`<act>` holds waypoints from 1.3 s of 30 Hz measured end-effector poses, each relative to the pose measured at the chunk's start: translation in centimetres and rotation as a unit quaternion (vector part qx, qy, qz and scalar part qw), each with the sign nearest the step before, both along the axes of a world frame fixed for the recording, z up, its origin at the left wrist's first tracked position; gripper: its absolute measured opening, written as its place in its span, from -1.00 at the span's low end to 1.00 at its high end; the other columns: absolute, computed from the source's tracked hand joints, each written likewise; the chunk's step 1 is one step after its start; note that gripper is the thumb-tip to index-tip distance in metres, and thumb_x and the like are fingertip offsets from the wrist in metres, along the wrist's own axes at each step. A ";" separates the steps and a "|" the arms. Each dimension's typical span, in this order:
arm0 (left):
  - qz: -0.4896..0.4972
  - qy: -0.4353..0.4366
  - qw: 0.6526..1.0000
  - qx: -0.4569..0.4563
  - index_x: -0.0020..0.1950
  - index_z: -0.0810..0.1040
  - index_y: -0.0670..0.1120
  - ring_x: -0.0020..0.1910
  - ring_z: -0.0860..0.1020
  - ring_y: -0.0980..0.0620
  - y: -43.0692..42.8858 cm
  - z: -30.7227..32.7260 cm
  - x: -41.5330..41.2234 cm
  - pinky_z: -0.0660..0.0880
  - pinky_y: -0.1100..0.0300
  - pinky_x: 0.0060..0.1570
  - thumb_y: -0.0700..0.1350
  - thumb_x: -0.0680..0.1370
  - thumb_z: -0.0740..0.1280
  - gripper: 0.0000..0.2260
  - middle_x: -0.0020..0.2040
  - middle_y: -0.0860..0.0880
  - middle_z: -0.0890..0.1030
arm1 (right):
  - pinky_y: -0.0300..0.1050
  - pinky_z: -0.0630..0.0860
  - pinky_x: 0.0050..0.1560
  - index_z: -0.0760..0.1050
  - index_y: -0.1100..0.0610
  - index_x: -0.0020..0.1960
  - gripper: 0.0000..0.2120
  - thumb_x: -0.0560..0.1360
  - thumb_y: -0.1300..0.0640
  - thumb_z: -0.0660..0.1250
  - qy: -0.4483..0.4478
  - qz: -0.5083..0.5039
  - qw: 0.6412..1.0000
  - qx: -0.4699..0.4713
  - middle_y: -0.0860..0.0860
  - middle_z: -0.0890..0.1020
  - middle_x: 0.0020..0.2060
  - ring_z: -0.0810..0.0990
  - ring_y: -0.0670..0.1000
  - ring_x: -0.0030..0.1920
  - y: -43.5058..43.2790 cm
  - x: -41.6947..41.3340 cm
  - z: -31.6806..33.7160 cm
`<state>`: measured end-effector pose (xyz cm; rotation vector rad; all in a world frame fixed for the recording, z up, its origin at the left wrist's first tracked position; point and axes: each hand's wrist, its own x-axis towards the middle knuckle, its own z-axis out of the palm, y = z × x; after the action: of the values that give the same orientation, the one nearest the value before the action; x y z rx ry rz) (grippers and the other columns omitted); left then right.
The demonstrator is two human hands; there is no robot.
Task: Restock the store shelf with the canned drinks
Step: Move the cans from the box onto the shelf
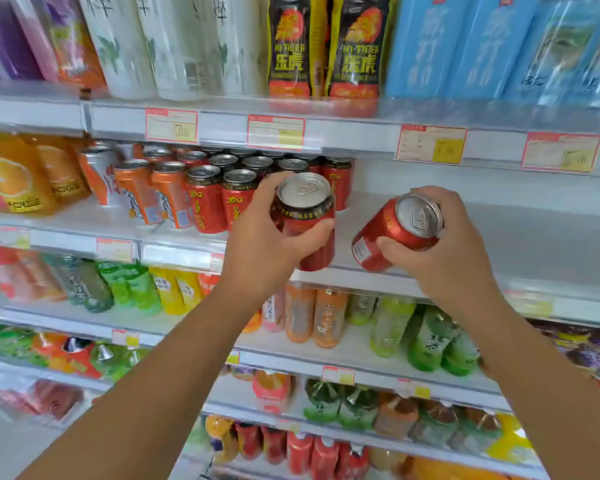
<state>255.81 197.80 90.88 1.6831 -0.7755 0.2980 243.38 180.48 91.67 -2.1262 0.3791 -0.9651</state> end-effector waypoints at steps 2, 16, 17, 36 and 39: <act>0.024 0.007 1.000 -0.005 0.29 0.47 0.11 0.11 0.58 0.20 -3.0 0.0 0.9 0.53 0.06 0.18 0.18 0.31 0.51 -0.42 0.10 0.20 0.62 | 0.01 0.51 0.16 0.36 -0.16 0.21 -0.38 0.24 0.02 0.55 0.022 0.001 1.000 -0.004 -0.24 0.55 0.01 0.55 -0.08 0.06 -2.7 1.1 0.2; 0.190 0.026 0.978 0.087 0.34 0.45 0.11 0.12 0.60 0.04 -11.1 -2.7 5.6 0.55 0.13 0.02 0.27 0.33 0.49 -0.37 0.14 0.10 0.65 | -0.01 0.50 0.12 0.29 -0.12 0.27 -0.36 0.28 -0.05 0.50 0.085 -0.051 0.995 0.023 -0.06 0.54 0.10 0.53 0.03 0.11 -11.7 7.7 -1.7; 0.195 0.026 0.976 0.091 0.35 0.44 0.11 0.12 0.60 0.04 -11.3 -2.7 5.7 0.51 0.18 -0.02 0.27 0.35 0.48 -0.37 0.15 0.10 0.64 | 0.02 0.50 0.13 0.29 -0.13 0.26 -0.38 0.27 -0.06 0.49 0.079 -0.056 0.995 0.031 -0.05 0.54 0.10 0.52 0.05 0.12 -11.7 8.0 -2.1; 0.130 -0.241 0.945 0.178 0.07 0.69 -0.05 -0.03 0.59 -0.06 -3.9 -11.3 7.5 0.46 0.01 0.07 0.19 0.37 0.46 -0.60 -0.01 0.02 0.69 | 0.03 0.47 0.24 0.21 0.08 0.42 -0.11 0.26 -0.22 0.52 0.076 0.013 0.997 0.010 0.00 0.45 0.29 0.49 -0.01 0.24 -2.0 13.1 -6.6; 0.118 -0.238 0.952 0.152 0.05 0.68 -0.04 -0.05 0.56 -0.03 -4.0 -11.9 7.8 0.43 0.06 0.08 0.20 0.37 0.45 -0.60 -0.06 0.04 0.67 | 0.01 0.48 0.18 0.21 0.15 0.33 -0.15 0.23 -0.14 0.57 0.082 0.009 0.997 0.010 0.07 0.47 0.21 0.51 0.06 0.19 -2.7 15.3 -6.0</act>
<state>263.56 193.78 79.02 2.0320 -1.0119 0.8068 258.64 177.78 85.65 -2.1941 0.4473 -0.7745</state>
